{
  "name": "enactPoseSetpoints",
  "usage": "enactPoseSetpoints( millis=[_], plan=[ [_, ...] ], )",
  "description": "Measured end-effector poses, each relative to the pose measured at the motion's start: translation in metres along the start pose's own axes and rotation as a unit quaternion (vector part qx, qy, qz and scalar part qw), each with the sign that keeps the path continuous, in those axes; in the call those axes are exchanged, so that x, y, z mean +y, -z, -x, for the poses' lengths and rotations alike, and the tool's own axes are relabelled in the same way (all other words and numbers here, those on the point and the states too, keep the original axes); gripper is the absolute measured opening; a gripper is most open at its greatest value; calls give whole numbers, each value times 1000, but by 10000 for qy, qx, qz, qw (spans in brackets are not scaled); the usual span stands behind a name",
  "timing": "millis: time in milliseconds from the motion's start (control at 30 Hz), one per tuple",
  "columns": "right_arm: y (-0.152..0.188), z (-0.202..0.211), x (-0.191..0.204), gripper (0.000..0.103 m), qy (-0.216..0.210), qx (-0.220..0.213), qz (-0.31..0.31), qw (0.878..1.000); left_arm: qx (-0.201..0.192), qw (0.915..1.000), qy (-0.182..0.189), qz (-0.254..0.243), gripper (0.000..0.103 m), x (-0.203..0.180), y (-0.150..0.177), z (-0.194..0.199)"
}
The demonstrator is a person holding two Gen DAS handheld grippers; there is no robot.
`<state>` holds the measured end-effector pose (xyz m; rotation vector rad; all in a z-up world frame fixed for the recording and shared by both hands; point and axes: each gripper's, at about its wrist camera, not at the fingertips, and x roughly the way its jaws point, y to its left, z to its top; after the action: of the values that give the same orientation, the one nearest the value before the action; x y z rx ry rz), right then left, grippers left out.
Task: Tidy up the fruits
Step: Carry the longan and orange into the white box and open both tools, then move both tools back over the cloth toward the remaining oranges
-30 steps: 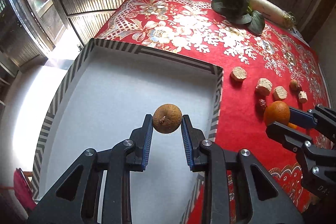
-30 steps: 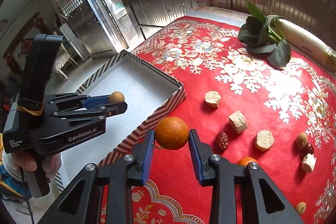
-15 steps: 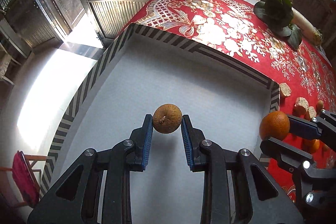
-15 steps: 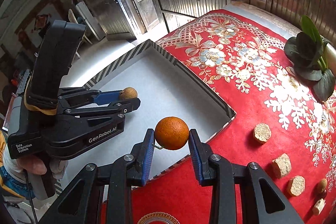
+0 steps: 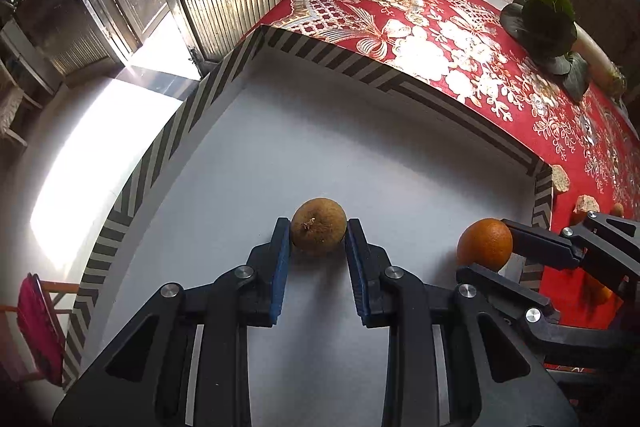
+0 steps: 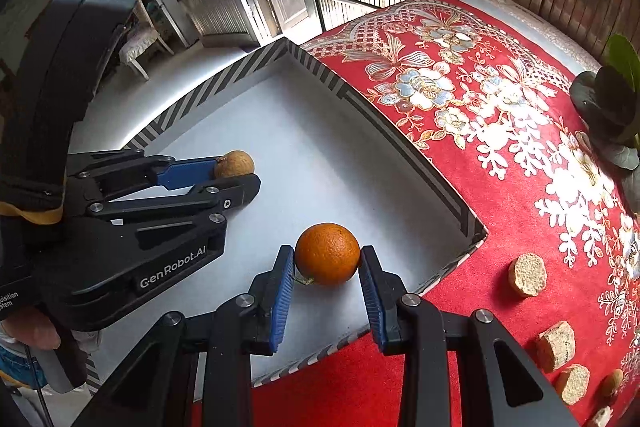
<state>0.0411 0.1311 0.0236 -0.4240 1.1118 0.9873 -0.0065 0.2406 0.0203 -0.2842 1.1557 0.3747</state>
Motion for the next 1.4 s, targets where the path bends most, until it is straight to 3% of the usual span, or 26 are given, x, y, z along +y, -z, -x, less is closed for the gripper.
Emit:
enactPoseSetpoints(
  millis=[167, 300, 500, 733, 1133, 1400],
  plan=[
    [-2, -6, 2, 32, 48, -24, 26, 10000, 24, 10000, 71, 55, 29, 1, -3, -2],
    [-1, -5, 3, 34, 11, -39, -12, 10000, 37, 9998, 173, 78, 49, 0, -3, -1],
    [7, 18, 2, 34, -138, -299, -192, 9993, -98, 9999, 25, 93, 50, 3, -1, 10],
    [23, 50, -7, 35, -53, -601, -435, 9972, -364, 9992, 163, -15, 50, -7, 0, 35],
    [92, 90, -54, 36, 469, -783, -1322, 9870, -356, 9940, 684, -776, 50, -78, 21, 54],
    [160, 117, -84, 36, 837, -769, -2008, 9730, -198, 9839, 1089, -1406, 50, -131, 45, 55]
  ],
)
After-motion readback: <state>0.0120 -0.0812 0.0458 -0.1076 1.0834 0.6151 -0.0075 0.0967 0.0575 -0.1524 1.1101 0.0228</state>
